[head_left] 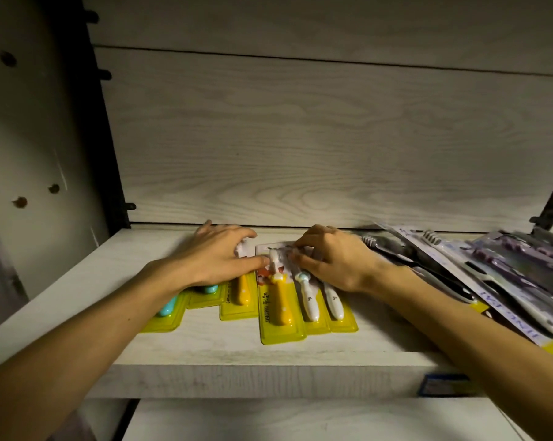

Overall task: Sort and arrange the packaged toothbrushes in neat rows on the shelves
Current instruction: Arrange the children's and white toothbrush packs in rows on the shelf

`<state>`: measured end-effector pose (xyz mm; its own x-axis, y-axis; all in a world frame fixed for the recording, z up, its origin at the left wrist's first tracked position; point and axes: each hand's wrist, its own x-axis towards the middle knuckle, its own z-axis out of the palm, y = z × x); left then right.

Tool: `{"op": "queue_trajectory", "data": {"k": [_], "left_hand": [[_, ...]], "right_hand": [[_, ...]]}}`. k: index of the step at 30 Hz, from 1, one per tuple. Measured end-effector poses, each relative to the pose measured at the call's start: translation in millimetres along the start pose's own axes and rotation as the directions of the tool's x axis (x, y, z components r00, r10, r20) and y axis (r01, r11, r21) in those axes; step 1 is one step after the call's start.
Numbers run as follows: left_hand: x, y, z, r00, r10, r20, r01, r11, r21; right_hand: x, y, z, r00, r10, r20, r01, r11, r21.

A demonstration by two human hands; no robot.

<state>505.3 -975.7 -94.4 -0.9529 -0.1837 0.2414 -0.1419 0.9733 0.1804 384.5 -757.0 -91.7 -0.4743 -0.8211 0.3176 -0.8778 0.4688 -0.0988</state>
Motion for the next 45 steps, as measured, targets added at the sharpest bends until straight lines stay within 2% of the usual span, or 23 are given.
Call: {"op": "queue_trajectory", "data": {"k": [5,9,12,14,17,19,24,26,29,33,35,39,41,45], "left_hand": [[-1,-7,-6,0.997,-0.055,0.058,0.055,0.998,-0.009],[-2,-4,-6,0.999,-0.040,-0.025,0.039,0.998,-0.047],[-3,-3,-8,0.998,-0.038,-0.055,0.034,0.997,-0.067],[-5,-3,-13,0.994,-0.052,-0.098,0.044,0.996,-0.080],[-8,-8,-24,0.987,-0.068,-0.146,0.043,0.984,-0.171],[-9,-9,-25,0.991,-0.042,-0.131,0.006,0.965,-0.263],[-7,10,-5,0.982,0.031,-0.185,-0.061,0.985,-0.162],[-5,14,-3,0.976,0.000,-0.217,-0.042,0.981,-0.189],[-7,10,-6,0.967,-0.087,-0.238,0.007,0.949,-0.317],[-13,8,-8,0.954,-0.129,-0.271,0.018,0.925,-0.379],[-14,9,-9,0.953,-0.140,-0.268,0.039,0.935,-0.353],[-16,5,-7,0.992,-0.058,-0.111,0.036,0.981,-0.190],[-17,-1,-10,0.997,-0.018,-0.075,0.009,0.993,-0.114],[-19,-12,-15,0.994,0.008,-0.113,-0.028,0.983,-0.180]], "right_hand": [[2,-1,0,1.000,-0.017,0.003,0.017,1.000,-0.002],[5,-12,3,0.998,-0.004,0.055,-0.010,0.970,0.243],[5,-16,5,0.991,-0.006,0.135,-0.029,0.967,0.255],[4,-13,5,0.990,0.004,0.139,-0.041,0.963,0.266],[4,-8,4,0.991,0.027,0.130,-0.059,0.967,0.247],[4,-7,5,0.992,0.039,0.122,-0.067,0.971,0.230],[4,-10,9,0.988,0.052,0.146,-0.080,0.977,0.199],[8,-13,9,0.983,0.071,0.172,-0.104,0.975,0.195],[11,-16,7,0.974,0.080,0.210,-0.110,0.984,0.138],[13,-17,10,0.974,0.107,0.201,-0.128,0.987,0.098],[12,-18,11,0.975,0.112,0.190,-0.131,0.987,0.092],[7,-20,12,0.977,0.117,0.177,-0.137,0.985,0.104],[6,-20,11,0.979,0.113,0.172,-0.133,0.985,0.111],[5,-20,12,0.981,0.111,0.162,-0.131,0.984,0.121]]}}
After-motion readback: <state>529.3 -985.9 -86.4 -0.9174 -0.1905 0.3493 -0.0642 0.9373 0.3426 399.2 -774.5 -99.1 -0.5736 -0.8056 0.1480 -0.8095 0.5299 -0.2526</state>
